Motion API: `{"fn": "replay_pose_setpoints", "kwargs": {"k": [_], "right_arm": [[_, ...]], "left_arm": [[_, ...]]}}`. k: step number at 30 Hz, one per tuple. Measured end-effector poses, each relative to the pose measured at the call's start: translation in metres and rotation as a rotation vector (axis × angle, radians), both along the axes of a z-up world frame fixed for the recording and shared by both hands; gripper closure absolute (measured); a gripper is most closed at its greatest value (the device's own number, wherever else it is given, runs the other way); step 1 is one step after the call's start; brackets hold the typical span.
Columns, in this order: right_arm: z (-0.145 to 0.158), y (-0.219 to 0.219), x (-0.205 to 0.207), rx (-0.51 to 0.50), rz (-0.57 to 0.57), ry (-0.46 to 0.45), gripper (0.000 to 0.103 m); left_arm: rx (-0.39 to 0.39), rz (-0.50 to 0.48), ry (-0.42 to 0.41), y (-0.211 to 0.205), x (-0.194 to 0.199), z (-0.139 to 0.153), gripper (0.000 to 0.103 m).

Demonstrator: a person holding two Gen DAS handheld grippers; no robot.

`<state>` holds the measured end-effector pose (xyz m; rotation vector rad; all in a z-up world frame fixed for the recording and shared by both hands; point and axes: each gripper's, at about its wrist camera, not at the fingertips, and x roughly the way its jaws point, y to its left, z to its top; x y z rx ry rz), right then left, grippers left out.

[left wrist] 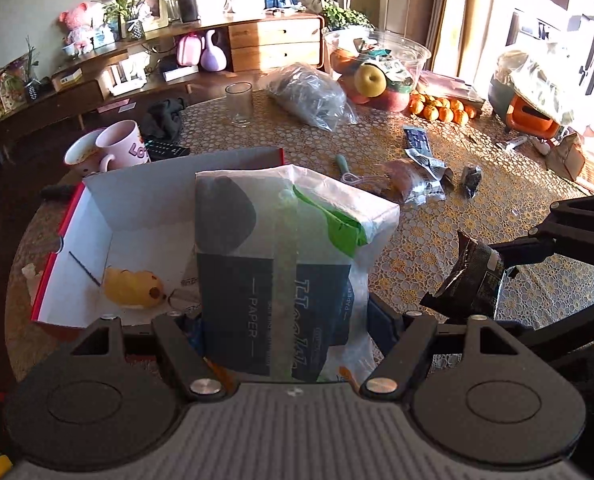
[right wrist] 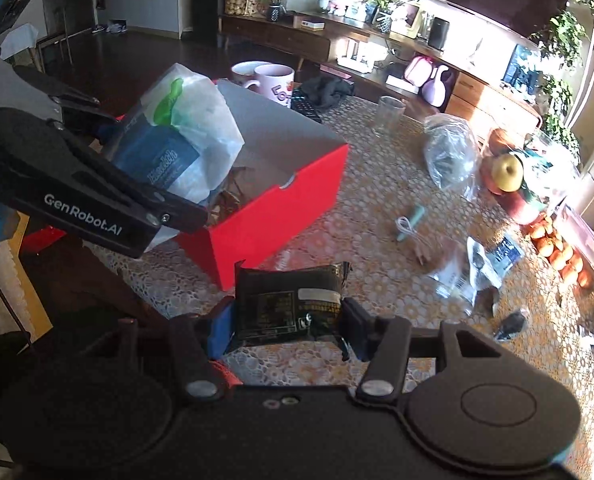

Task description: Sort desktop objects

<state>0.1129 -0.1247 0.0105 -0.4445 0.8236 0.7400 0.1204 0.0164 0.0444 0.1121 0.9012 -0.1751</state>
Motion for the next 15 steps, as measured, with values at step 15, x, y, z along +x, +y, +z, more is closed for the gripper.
{"fn": "replay_pose_setpoints", "kwargs": {"k": [15], "right_arm": [[0.015,0.072,-0.008,-0.009,0.089,-0.02,0.047]], "left_arm": [[0.028,0.084,-0.006,0.084,-0.015,0.016,0.029]]}}
